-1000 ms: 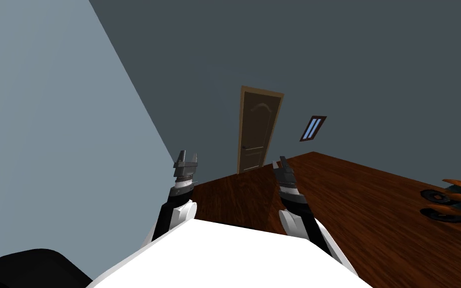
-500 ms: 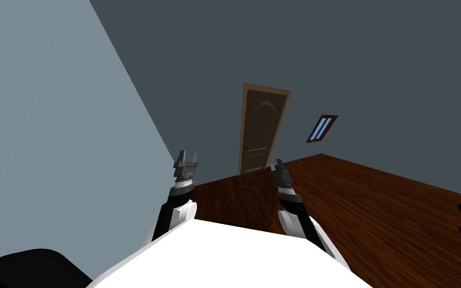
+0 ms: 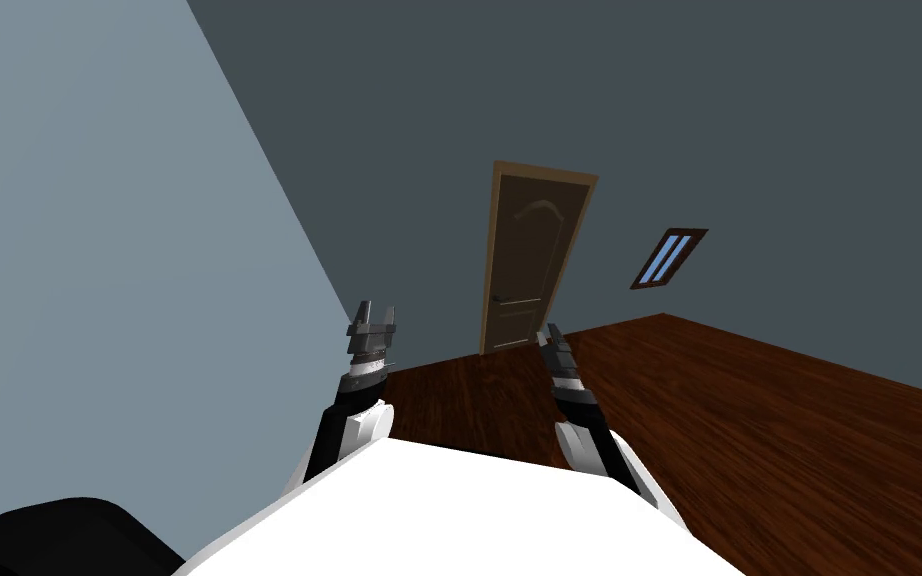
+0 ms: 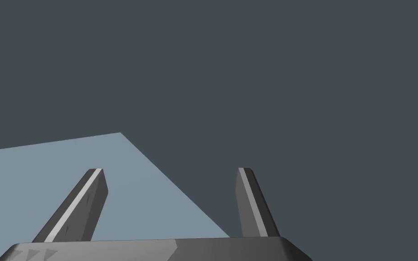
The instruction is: Pull the door open
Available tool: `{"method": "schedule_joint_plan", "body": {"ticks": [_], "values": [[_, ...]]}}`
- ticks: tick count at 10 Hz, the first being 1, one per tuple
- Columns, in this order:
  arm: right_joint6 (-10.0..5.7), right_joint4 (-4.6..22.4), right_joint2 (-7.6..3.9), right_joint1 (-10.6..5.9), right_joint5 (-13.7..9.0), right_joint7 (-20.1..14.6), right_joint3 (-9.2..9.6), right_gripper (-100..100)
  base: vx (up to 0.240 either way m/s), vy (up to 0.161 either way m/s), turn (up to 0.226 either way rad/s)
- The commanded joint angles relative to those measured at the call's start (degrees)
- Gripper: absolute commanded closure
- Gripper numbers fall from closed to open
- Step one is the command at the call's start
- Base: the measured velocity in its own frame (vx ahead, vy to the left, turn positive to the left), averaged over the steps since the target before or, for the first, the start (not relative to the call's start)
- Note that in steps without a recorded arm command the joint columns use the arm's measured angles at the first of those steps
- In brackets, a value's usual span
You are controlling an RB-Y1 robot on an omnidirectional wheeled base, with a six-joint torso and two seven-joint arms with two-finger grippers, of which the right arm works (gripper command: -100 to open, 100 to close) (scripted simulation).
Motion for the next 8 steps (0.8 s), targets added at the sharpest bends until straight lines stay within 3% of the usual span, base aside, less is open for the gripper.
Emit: {"method": "schedule_joint_plan", "body": {"ticks": [1,8], "values": [[-0.11,1.81,-0.74,-0.54,-0.31,-0.56,-0.03,-100,0.091,-0.035,0.093],[-2.37,12.88,-3.76,-3.74,-1.61,-2.66,-0.21,-100,0.095,-0.034,0.099]]}}
